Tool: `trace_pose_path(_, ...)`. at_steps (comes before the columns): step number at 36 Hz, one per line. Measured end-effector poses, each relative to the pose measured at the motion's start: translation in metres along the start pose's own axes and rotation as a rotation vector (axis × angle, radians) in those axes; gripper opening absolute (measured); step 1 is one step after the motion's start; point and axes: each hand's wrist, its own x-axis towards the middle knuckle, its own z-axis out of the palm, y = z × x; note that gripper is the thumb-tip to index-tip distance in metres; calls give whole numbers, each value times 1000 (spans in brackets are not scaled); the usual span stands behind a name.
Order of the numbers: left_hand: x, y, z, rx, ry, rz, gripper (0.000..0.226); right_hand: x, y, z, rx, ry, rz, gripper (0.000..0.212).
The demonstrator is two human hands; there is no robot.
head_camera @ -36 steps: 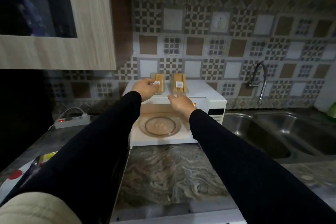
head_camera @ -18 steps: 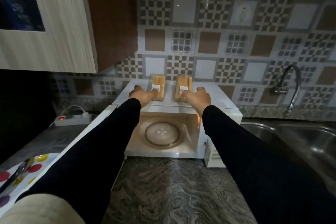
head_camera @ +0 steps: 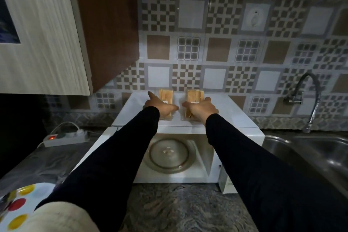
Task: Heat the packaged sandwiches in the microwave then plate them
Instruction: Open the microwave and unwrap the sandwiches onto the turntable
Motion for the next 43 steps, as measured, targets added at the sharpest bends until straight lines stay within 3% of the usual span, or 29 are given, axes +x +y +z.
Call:
trace_pose_path(5,7,-4,4,77,32,12,138,7,-1,9,-46,58,11,87)
trace_pose_path(21,-1,-5,10,180,110,108,136,-4,-5,6,-108,81,59,87)
trace_pose_path(32,-33,-13,16,104,166,71,127,-43,0,-16,-179,53,-75,82)
trace_pose_path(43,-81,-29,28,10,313,85,121,-79,21,-28,-23,28,-64,88)
